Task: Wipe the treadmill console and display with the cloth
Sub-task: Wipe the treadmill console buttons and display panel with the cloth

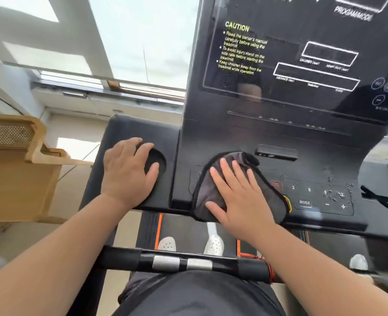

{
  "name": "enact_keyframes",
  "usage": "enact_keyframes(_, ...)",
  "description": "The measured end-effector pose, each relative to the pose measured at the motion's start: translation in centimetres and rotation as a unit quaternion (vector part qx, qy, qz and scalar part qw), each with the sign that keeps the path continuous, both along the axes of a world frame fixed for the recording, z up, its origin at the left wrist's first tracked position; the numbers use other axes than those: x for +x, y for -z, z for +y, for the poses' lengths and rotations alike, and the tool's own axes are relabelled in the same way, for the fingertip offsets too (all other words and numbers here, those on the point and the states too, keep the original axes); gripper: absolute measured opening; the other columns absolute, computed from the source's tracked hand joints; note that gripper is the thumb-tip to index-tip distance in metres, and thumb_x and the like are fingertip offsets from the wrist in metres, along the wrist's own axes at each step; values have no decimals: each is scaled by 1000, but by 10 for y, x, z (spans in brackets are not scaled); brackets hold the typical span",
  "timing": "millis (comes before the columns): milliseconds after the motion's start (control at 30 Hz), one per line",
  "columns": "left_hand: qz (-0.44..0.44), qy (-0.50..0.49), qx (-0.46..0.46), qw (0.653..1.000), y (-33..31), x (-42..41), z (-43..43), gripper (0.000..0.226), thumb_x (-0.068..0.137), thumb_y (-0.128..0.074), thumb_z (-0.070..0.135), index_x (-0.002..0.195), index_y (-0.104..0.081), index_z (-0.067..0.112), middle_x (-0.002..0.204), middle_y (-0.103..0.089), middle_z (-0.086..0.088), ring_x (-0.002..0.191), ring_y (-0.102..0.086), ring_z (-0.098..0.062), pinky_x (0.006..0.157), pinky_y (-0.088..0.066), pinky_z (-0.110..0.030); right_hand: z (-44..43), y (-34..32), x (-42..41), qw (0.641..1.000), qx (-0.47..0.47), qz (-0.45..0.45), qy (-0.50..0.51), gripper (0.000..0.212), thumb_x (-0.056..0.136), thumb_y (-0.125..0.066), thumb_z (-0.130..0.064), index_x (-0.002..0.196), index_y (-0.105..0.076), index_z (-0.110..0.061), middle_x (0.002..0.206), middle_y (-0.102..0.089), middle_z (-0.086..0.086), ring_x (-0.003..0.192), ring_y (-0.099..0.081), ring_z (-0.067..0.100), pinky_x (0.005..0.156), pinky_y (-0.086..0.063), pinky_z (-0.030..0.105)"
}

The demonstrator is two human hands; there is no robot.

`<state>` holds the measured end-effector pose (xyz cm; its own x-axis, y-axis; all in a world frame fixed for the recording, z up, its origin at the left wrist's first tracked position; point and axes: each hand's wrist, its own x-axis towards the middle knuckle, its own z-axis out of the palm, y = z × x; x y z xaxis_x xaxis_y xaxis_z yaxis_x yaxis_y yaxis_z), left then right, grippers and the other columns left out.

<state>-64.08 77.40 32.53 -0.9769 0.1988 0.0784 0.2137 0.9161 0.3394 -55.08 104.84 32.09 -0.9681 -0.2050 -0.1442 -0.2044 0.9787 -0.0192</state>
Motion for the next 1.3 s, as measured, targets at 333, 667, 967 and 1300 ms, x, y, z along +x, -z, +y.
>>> enact_keyframes(333,23,-39,72,996,7,-2,-8,47,88,-51,32,130,-58,13,136,-55,-12,135,-42,-38,115,-28,-57,-41,-16,-68,999,35,-2,-7,89,94,-29,-72,165,-9,-22,172,8,17,158,6,39,125,-1,62)
enact_keyframes(667,10,4,48,999,3,-16,-28,57,84,-53,42,133,-56,14,129,-61,-10,124,-52,-35,107,-39,-50,8,-8,-8,993,32,-23,-107,75,99,-35,-64,163,-20,-29,173,-10,7,159,-7,31,124,-13,57)
enact_keyframes(967,30,21,-14,999,10,-13,-30,58,88,-47,47,132,-59,12,135,-58,-14,130,-48,-37,105,-37,-53,-34,-14,-50,996,48,-21,66,99,91,-19,-82,165,-2,-18,168,14,28,155,15,46,126,4,59)
enact_keyframes(1300,74,61,-52,994,12,-9,-27,61,86,-59,46,137,-55,14,137,-55,-16,129,-49,-41,105,-38,-56,-2,-9,-4,992,12,-19,-123,64,98,-36,-39,161,-26,-30,170,-22,-2,156,-20,29,123,-15,53)
